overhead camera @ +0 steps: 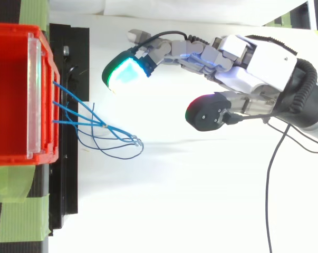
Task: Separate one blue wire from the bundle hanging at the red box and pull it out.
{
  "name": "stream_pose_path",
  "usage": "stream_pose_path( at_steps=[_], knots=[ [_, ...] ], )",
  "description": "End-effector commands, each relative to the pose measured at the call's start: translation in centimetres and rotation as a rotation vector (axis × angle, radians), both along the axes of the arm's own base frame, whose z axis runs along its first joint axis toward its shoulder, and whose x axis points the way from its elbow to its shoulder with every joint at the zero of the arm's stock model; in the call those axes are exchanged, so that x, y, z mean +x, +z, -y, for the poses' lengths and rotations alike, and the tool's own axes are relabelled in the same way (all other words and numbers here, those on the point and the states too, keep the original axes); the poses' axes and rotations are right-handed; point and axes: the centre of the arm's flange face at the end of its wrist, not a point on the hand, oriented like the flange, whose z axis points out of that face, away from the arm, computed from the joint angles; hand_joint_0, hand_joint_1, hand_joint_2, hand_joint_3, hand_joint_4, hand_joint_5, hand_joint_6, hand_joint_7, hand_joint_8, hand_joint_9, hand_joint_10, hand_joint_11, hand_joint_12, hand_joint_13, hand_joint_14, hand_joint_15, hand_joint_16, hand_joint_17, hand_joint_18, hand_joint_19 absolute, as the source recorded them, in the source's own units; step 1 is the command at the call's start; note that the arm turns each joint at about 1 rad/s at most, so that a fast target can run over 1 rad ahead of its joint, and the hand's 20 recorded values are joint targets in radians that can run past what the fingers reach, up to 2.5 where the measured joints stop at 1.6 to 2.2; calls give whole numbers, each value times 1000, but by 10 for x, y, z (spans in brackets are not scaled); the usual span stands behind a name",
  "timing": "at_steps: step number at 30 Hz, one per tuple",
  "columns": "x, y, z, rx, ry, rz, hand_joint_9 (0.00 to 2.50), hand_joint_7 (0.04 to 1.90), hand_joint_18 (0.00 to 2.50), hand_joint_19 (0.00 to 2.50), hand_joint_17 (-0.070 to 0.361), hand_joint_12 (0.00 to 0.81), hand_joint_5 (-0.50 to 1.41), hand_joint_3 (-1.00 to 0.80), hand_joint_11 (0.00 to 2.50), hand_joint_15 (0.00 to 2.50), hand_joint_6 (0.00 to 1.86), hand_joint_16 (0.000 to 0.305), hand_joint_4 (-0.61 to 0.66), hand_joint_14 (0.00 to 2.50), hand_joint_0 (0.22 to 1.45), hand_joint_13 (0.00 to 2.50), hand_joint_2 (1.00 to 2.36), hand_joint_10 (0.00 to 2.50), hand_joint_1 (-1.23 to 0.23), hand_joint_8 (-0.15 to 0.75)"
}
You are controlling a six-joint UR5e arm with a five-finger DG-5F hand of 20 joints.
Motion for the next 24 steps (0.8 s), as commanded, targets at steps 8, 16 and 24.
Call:
stream_pose_path(
  at_steps=[8, 16, 24],
  knots=[
    [12, -55, -9, -22, 28, -76, 0, 744, 0, 334, 132, 353, -261, -500, 0, 173, 502, 59, 233, 5, 543, 11, 1000, 0, -456, 240],
    [31, -41, -15, 8, 48, -37, 0, 741, 0, 332, 132, 353, -260, -500, 0, 170, 502, 59, 231, 5, 543, 12, 1000, 0, -457, 242],
    [33, -39, -15, 7, 48, -43, 0, 741, 0, 331, 132, 353, -260, -500, 0, 166, 502, 59, 231, 5, 543, 13, 1000, 0, -458, 242]
  ],
)
